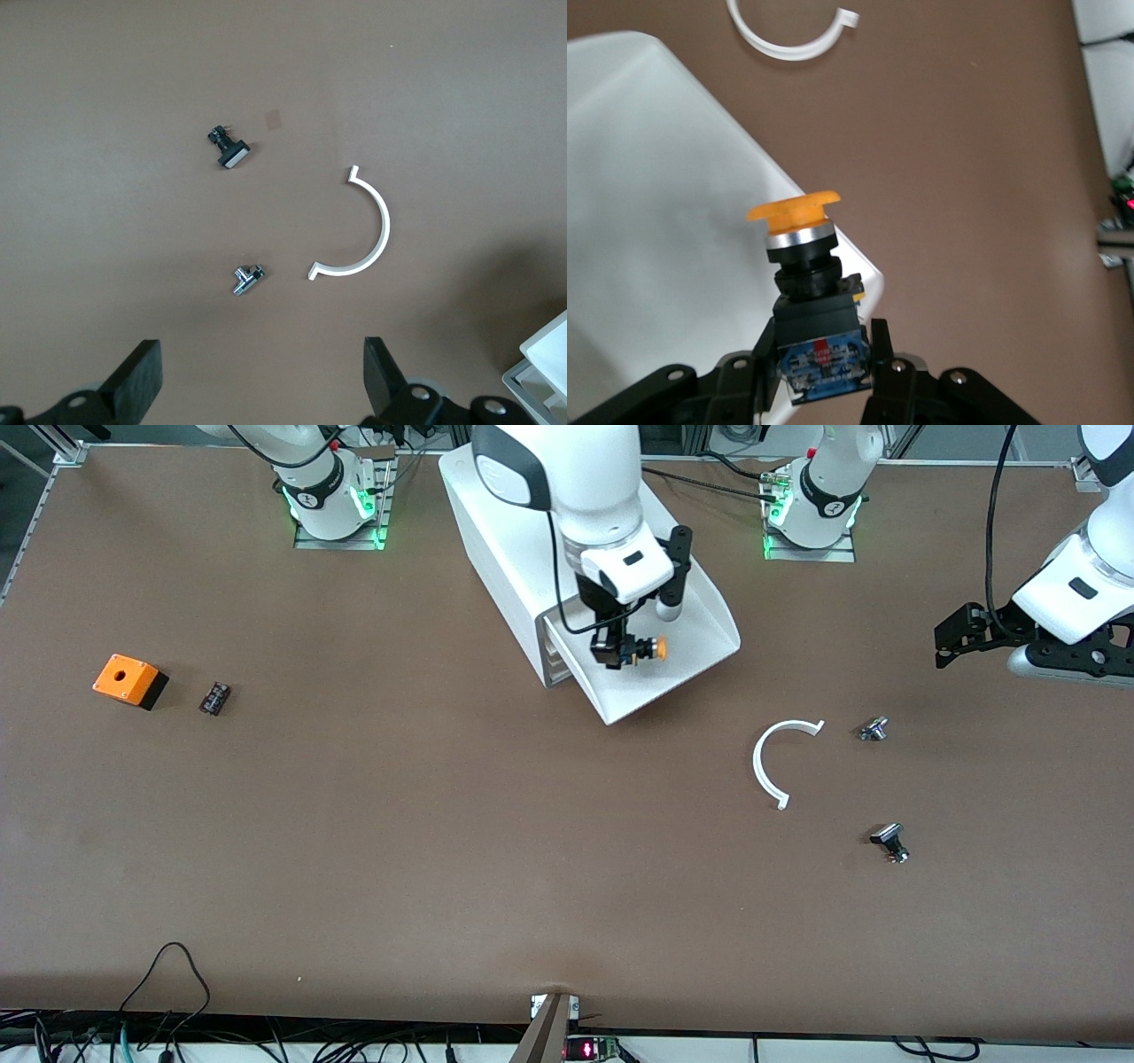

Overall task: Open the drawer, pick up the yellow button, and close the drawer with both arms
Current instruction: 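Lift the button out with the right gripper while the left gripper reaches the drawer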

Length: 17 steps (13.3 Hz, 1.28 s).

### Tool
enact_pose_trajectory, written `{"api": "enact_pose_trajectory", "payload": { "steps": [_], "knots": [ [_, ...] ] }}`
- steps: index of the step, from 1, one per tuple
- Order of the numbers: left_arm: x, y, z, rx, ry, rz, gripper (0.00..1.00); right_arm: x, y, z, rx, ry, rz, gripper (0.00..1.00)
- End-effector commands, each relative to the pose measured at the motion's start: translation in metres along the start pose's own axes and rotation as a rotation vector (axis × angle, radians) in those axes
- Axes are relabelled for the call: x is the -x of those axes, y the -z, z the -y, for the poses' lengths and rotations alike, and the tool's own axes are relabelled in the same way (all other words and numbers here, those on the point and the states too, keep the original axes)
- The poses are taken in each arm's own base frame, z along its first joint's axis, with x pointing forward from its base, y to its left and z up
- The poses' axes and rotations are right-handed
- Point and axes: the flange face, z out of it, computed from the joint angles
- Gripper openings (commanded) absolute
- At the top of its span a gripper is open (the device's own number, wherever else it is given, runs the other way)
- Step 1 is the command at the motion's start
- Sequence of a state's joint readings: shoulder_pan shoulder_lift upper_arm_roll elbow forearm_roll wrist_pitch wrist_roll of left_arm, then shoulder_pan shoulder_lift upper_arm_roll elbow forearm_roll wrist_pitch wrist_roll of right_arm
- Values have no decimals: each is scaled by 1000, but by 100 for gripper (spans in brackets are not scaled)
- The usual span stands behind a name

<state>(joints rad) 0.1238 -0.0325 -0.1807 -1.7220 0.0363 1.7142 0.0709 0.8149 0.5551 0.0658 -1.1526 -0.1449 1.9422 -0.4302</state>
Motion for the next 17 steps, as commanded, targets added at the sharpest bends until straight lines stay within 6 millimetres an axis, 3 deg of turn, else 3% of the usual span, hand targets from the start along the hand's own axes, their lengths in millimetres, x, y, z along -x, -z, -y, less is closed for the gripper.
{"api": "enact_pose_trajectory", "payload": {
  "steps": [1, 2, 3, 5, 8, 10, 14, 17],
  "knots": [
    [-5, -7, -29, 1, -49, 21, 100, 44, 5, -43, 33, -84, 44, 33],
    [-7, -9, -29, 4, -51, 23, 100, 63, 9, -70, 56, -120, 60, 33],
    [-13, -25, -27, 7, -53, 44, 100, 81, 6, -89, 57, -154, 72, 33],
    [-15, -27, -28, -2, -58, 52, 100, 115, -4, -110, -1, -246, 81, 33],
    [-20, -38, -50, 68, -49, 65, 100, 180, -22, -140, -20, -324, 129, 33],
    [-26, -45, -58, 104, 48, 44, 100, 217, -38, -155, -30, -393, 152, 33],
    [-34, -86, -124, 133, 176, 35, 100, 285, -73, -177, -71, -502, 238, 32],
    [-33, -126, -183, 156, 309, -1, 100, 332, -105, -184, -76, -732, 298, 31]
  ]
}}
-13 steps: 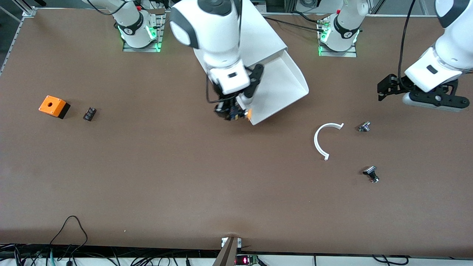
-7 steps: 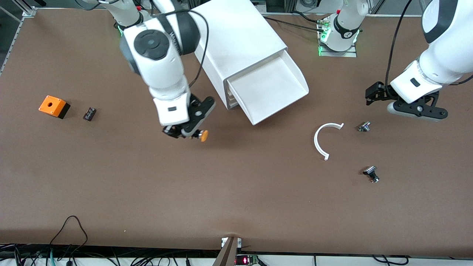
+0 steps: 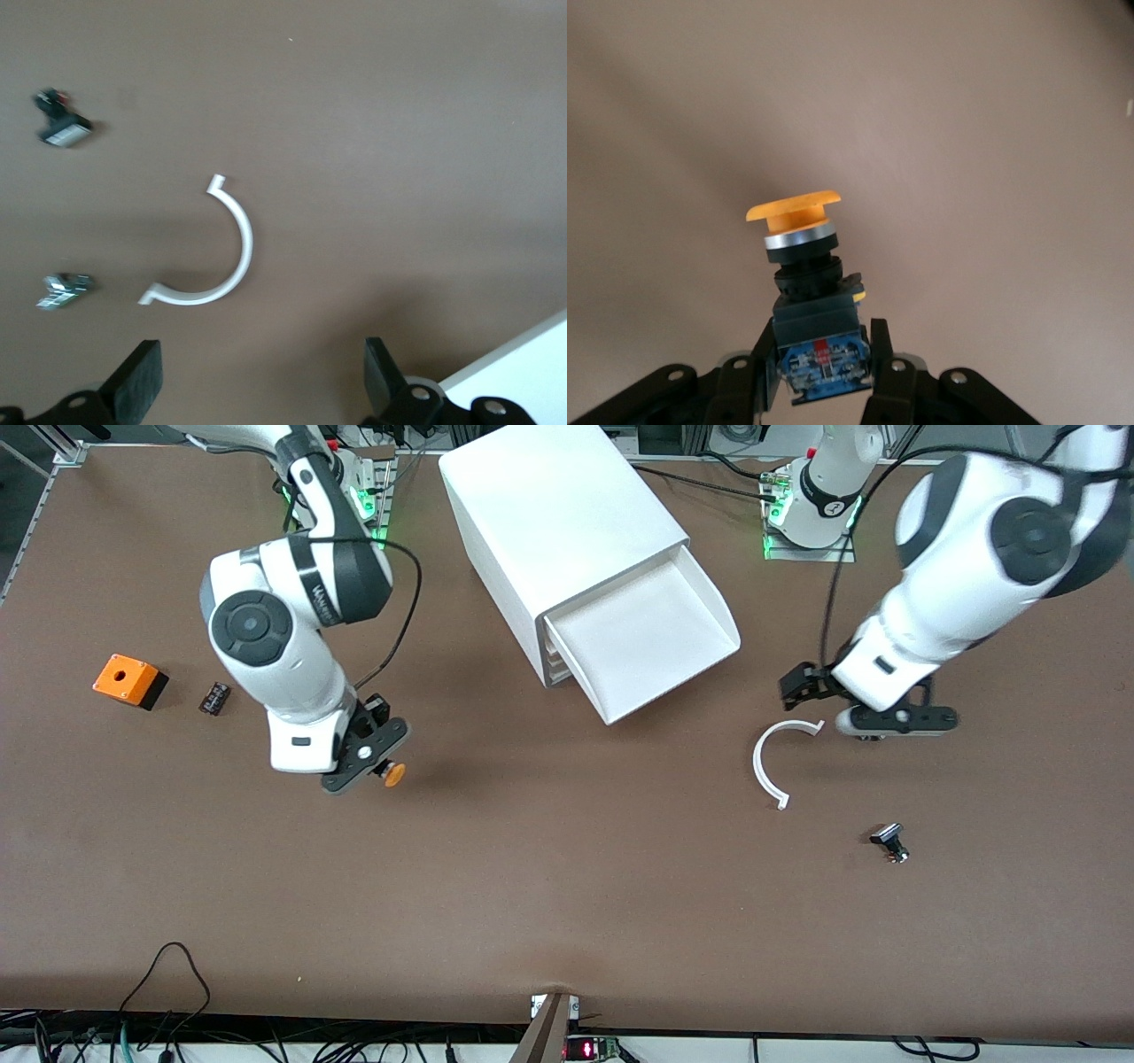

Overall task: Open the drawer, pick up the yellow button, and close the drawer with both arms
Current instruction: 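Lift the button out with the right gripper while the left gripper reaches the drawer, then push the drawer shut into the cabinet with the left gripper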

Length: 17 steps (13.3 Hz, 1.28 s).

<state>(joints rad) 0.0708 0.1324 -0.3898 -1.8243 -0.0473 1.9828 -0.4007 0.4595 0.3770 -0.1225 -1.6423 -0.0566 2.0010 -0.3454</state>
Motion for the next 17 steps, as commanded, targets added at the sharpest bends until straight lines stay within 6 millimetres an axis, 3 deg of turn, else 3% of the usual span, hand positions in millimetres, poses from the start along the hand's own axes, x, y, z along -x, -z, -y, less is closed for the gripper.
{"api": "enact_pose_trajectory", "payload": {
  "steps": [1, 4, 7, 11, 14, 17],
  "knots": [
    [12, -36, -39, 28, 118, -25, 100, 24, -31, -13, -21, -187, 4, 31],
    [24, -80, -69, 64, 271, -26, 100, 45, -68, -22, -30, -369, 41, 32],
    [44, -106, -84, 55, 355, 2, 100, 77, -108, -36, -44, -442, 77, 32],
    [73, -125, -101, 39, 354, 50, 100, 127, -155, -51, -44, -487, 58, 32],
    [103, -134, -122, 21, 372, 83, 100, 155, -166, -62, -59, -555, 72, 32],
    [151, -145, -148, 18, 386, 154, 100, 194, -187, -77, -78, -614, 118, 32]
  ]
}}
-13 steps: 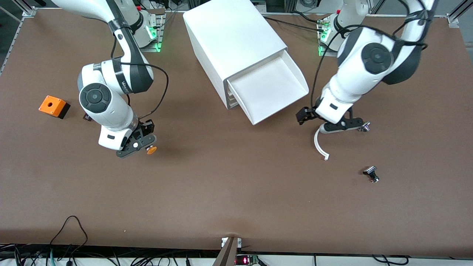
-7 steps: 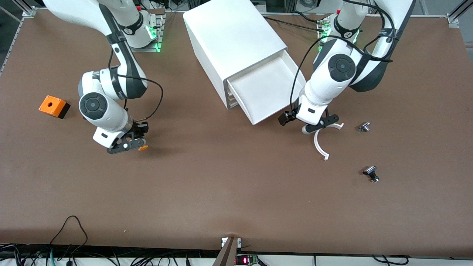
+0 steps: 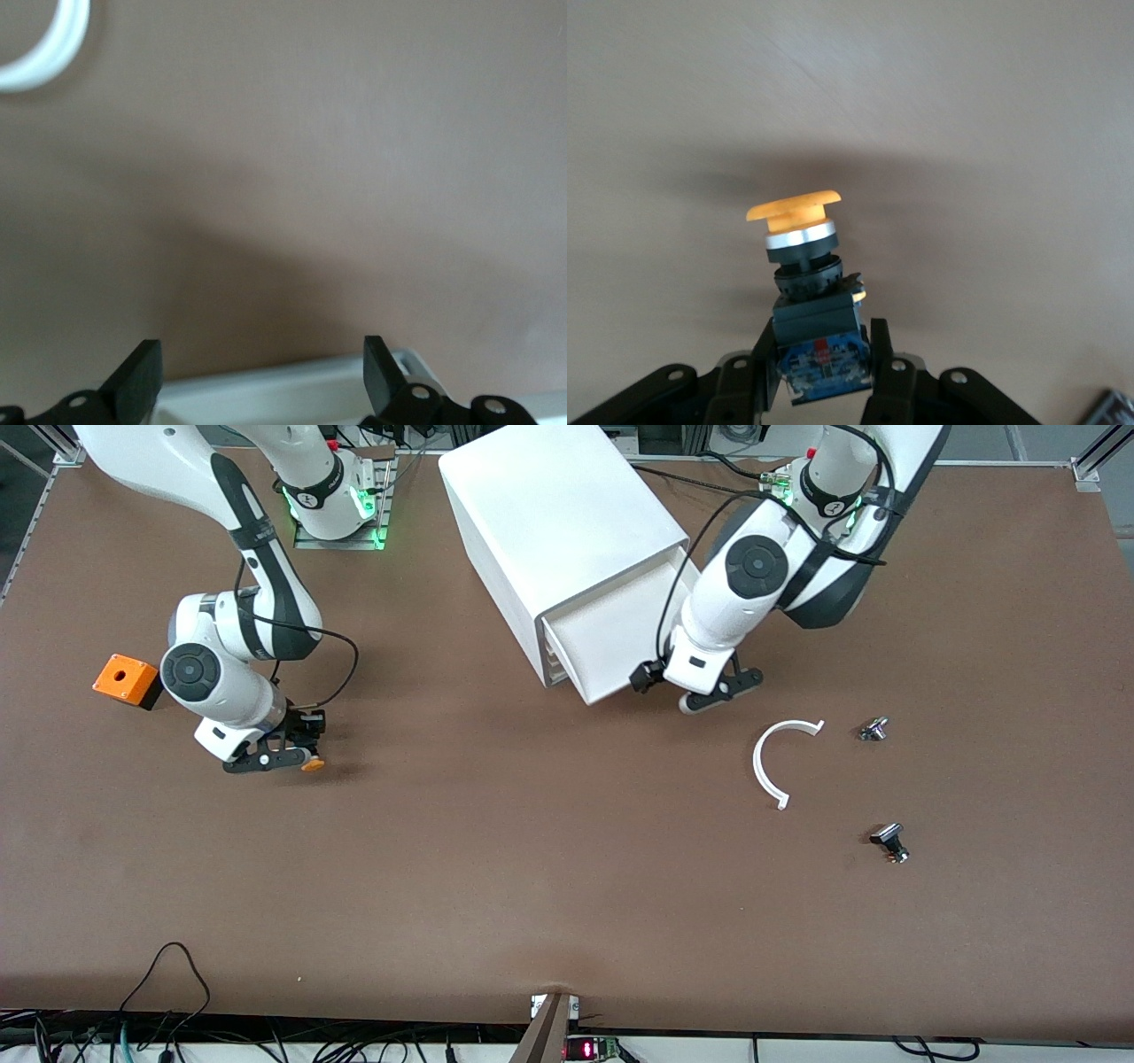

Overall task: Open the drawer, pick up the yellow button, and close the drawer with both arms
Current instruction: 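Push the drawer shut into the cabinet with the left gripper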

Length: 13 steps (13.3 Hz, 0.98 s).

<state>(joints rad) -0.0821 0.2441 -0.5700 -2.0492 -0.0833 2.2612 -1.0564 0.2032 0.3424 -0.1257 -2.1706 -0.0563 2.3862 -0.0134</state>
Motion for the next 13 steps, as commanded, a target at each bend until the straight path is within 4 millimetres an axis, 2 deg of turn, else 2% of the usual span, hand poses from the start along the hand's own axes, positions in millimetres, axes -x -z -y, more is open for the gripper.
{"api": "enact_pose_trajectory", "payload": {
  "steps": [1, 2, 3, 5, 7, 9, 13],
  "knots": [
    [47, -11, 4, -20, -5, 36, 100, 26, -5, -39, -20, -65, 4, 32],
    [58, -14, 4, -25, -15, 46, 100, 29, -8, -54, -23, -80, 9, 32],
    [68, -16, 2, -20, -10, 71, 100, 31, -11, -59, -25, -80, 13, 32],
    [79, -18, 0, -9, 8, 110, 100, 32, -15, -62, -26, -87, 15, 32],
    [101, -23, -2, -8, 5, 147, 100, 33, -21, -71, -27, -96, 13, 35],
    [113, -29, -2, -21, -14, 157, 100, 32, -26, -73, -26, -98, 3, 38],
    [109, -28, 1, -22, -7, 154, 100, 32, -26, -75, -27, -104, 7, 60]
  ]
}}
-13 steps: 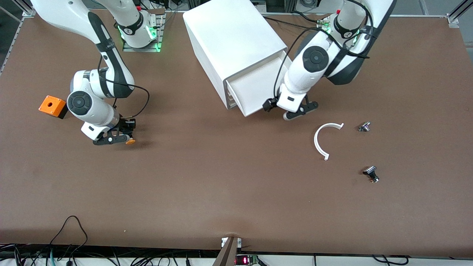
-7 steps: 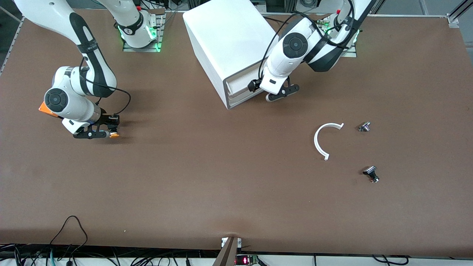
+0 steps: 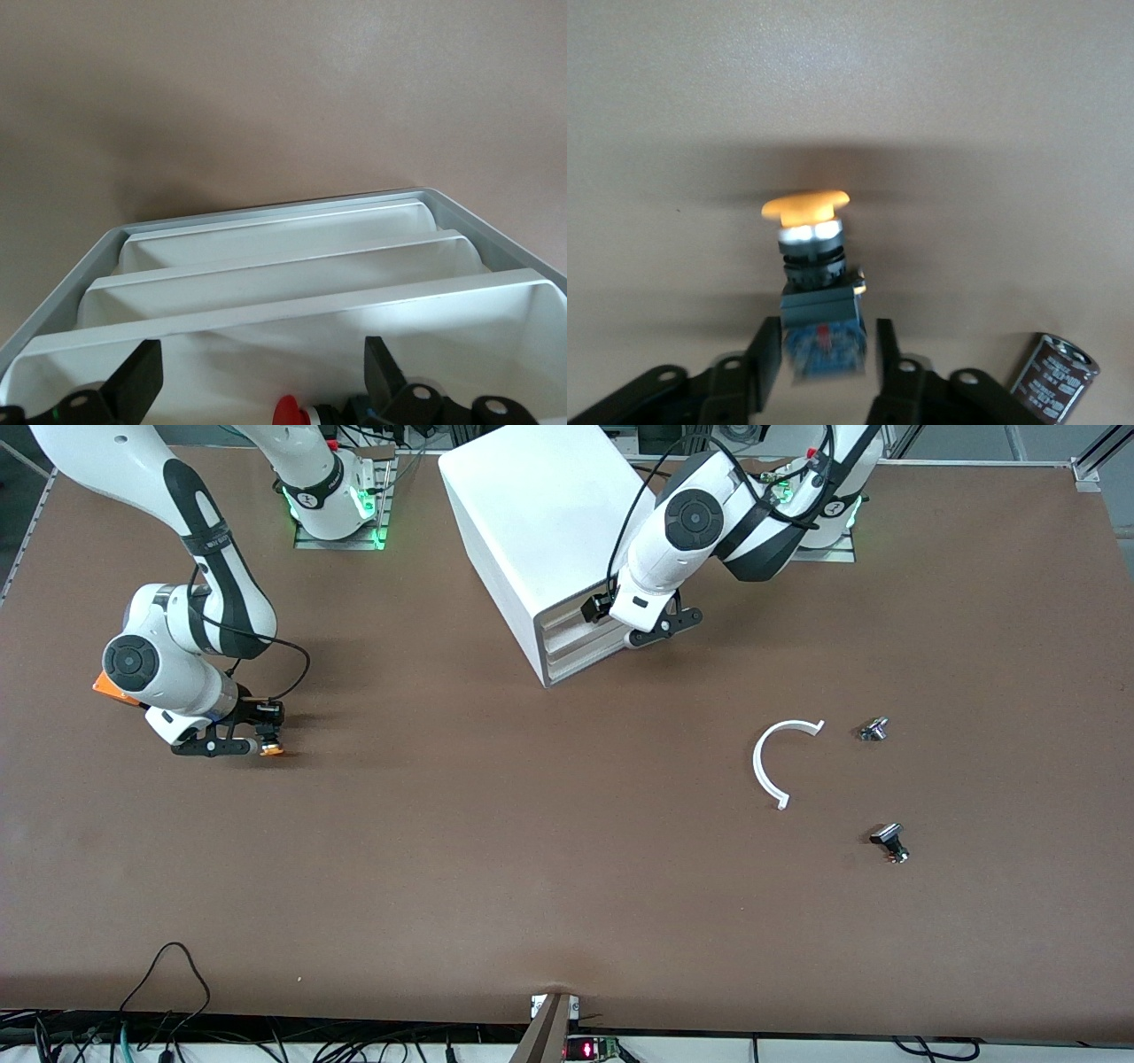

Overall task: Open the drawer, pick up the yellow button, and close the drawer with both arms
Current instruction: 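Push the drawer shut into the cabinet with the left gripper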

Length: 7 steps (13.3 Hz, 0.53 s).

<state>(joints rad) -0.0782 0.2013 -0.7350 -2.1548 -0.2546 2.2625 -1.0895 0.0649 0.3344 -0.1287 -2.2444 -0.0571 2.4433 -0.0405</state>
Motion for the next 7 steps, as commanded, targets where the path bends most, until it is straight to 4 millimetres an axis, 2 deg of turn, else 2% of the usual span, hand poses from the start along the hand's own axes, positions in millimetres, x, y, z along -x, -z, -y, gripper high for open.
{"api": "enact_pose_trajectory", "payload": {
  "steps": [1, 2, 3, 5, 7],
  "knots": [
    [9, 2, 7, 1, 3, 1, 100, 3, 4, -4, -7, 6, -12, 66],
    [2, 7, 8, 10, 0, -6, 100, 3, 7, -4, -6, -1, -17, 78],
    [-19, 22, 12, 37, 36, -22, 100, 1, 13, -4, -7, -5, -24, 100],
    [-72, 60, 26, 103, 120, -63, 100, -7, 30, -5, -9, -7, -44, 100],
    [-107, 86, 43, 126, 39, -111, 100, -18, 52, -6, -11, -9, -17, 100]
  ]
}}
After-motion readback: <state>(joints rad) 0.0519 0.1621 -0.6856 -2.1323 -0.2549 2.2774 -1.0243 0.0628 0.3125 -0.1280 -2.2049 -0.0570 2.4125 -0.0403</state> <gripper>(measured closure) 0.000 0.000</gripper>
